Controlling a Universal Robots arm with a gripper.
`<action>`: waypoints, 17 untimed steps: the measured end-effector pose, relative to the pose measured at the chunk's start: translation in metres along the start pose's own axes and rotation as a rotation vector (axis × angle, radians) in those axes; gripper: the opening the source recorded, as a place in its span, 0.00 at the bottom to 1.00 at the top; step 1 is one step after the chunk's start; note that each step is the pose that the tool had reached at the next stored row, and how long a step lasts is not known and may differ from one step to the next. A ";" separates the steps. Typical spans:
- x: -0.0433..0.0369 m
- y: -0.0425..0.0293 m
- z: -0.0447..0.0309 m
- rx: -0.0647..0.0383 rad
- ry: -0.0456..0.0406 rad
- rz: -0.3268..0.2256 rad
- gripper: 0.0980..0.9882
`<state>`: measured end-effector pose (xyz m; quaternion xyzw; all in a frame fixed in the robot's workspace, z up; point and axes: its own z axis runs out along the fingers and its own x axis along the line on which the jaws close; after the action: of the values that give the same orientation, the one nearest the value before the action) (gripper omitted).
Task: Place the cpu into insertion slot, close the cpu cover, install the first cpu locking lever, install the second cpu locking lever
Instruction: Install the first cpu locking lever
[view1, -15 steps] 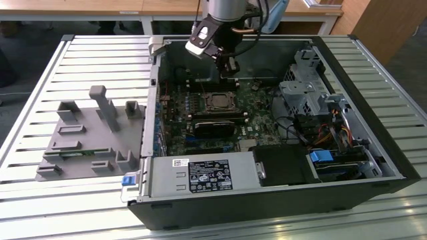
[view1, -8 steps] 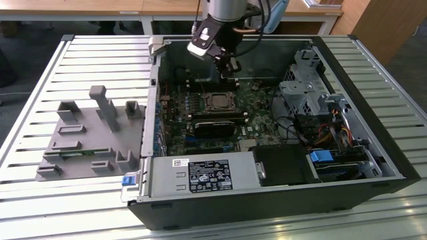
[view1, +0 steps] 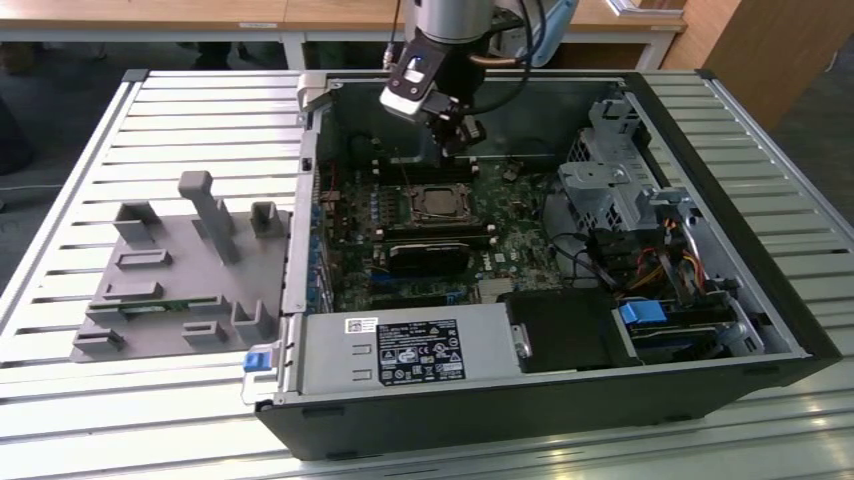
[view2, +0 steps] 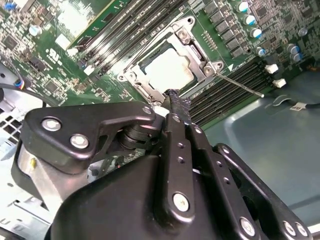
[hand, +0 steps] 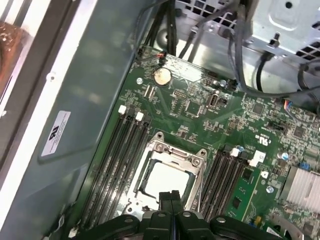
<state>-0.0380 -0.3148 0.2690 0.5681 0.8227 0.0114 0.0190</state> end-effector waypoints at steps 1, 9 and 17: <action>0.0000 0.0000 0.0000 0.000 0.0003 -0.008 0.03; 0.0000 0.0000 0.0000 -0.001 0.0027 -0.067 0.03; 0.0000 0.0000 0.0000 -0.002 0.0052 -0.128 0.03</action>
<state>-0.0380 -0.3148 0.2689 0.5140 0.8575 0.0127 0.0182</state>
